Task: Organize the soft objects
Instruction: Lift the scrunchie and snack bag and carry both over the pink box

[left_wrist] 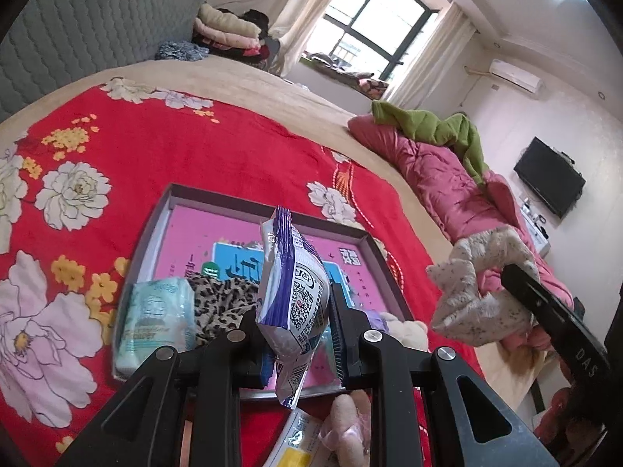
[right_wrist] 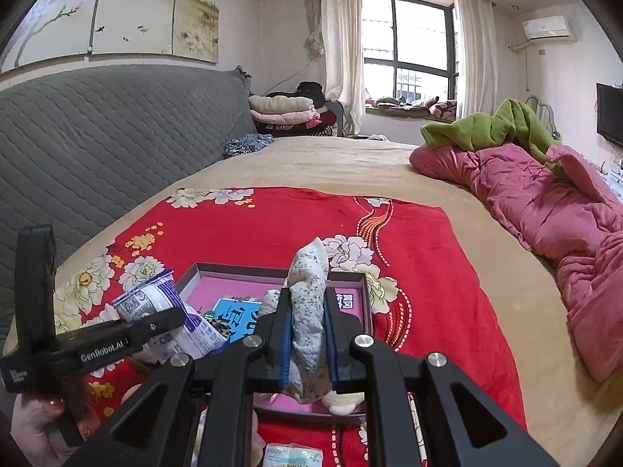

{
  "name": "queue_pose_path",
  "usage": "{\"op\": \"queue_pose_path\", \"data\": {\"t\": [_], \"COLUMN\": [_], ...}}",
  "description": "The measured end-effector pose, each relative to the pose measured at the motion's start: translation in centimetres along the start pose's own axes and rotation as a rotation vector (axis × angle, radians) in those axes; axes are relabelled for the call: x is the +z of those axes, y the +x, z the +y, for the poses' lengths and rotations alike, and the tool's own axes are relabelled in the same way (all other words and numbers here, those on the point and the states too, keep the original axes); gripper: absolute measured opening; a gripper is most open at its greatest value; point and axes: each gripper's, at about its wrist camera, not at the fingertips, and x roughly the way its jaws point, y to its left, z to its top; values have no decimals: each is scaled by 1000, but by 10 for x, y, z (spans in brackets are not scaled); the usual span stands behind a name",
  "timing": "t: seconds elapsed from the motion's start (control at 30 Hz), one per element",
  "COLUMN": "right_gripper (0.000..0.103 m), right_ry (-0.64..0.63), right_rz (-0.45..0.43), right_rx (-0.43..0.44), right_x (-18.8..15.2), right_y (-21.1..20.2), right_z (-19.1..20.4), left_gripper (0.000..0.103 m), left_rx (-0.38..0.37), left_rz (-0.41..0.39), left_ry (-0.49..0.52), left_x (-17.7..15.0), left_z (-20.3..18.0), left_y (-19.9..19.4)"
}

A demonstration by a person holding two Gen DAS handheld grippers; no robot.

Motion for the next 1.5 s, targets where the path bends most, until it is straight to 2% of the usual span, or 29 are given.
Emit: {"op": "queue_pose_path", "data": {"t": [0.23,0.57,0.8,1.03,1.5], "right_gripper": [15,15,15,15,15], "right_ry": [6,-1,1,-19,-52], "right_rz": [-7,-2,19,33,119], "right_rx": [17,60,79,88,110], "right_x": [3,4,-1,-5,-28], "right_y": [9,21,31,38,65], "right_z": [6,20,26,36,54], "left_gripper": [24,24,24,24,24], "left_rx": [0,-5,-10,-58,12], "left_rz": [47,61,-2,-34,12], "left_ry": [8,-23,-76,-119,-77], "left_x": [-10,-11,-7,-5,-13], "left_z": [4,18,34,41,44], "left_y": [18,26,20,23,37]}}
